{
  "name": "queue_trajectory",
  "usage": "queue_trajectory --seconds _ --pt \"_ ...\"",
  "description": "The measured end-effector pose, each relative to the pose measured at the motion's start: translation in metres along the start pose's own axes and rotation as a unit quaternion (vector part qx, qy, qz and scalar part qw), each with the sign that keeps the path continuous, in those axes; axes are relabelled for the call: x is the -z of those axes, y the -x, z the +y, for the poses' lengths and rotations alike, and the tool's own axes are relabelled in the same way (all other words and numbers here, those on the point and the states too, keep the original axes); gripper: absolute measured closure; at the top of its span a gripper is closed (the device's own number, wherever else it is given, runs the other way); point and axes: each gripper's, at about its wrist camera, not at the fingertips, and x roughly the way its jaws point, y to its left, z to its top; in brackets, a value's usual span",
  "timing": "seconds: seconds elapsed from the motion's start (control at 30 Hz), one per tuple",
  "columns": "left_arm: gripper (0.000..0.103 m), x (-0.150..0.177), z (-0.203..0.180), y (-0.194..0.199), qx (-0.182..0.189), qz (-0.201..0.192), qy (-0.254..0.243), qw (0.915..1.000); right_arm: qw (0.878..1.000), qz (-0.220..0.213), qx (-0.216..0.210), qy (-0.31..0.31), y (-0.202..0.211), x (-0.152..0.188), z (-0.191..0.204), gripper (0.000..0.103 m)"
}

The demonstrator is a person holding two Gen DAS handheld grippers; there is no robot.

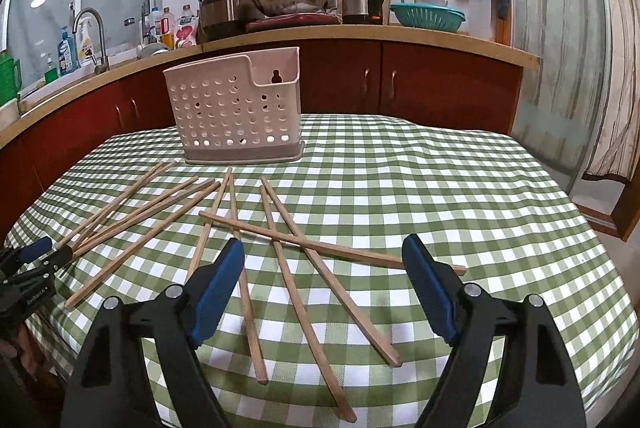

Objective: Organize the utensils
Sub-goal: 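Lower the left tool onto a wooden chopstick and close its fingers, then lower the right tool and close it on another chopstick while the left tool holds its chopstick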

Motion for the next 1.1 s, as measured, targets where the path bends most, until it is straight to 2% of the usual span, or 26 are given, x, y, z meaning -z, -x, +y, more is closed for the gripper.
queue_trajectory --seconds 0.07,0.3,0.37,0.5,0.77,0.8,1.1 --pt "0.057 0.000 -0.003 0.000 0.002 -0.003 -0.006 1.0000 1.000 0.002 0.000 -0.002 -0.001 0.000 0.000 0.024" --pt "0.079 0.003 -0.004 -0.005 0.022 0.003 -0.010 0.9997 1.000 0.004 0.000 -0.005 -0.003 0.000 -0.001 0.024" --pt "0.080 0.005 -0.003 -0.006 0.021 0.002 -0.009 0.9997 1.000 0.003 0.001 -0.005 -0.004 0.000 -0.001 0.024" --pt "0.090 0.005 -0.006 -0.003 0.014 -0.005 -0.021 0.9997 1.000 0.005 0.002 -0.009 -0.006 0.001 -0.002 0.024" --pt "0.094 0.005 -0.007 -0.001 0.021 -0.010 -0.022 0.9995 1.000 0.004 0.002 -0.009 -0.005 0.001 -0.003 0.024" --pt "0.095 0.005 -0.006 0.001 0.034 -0.015 -0.019 0.9991 1.000 0.005 0.002 -0.010 -0.006 0.001 -0.003 0.024" --pt "0.096 -0.001 -0.003 0.007 0.023 -0.030 -0.020 0.9991 1.000 0.006 0.006 -0.012 -0.009 0.003 -0.009 0.024"
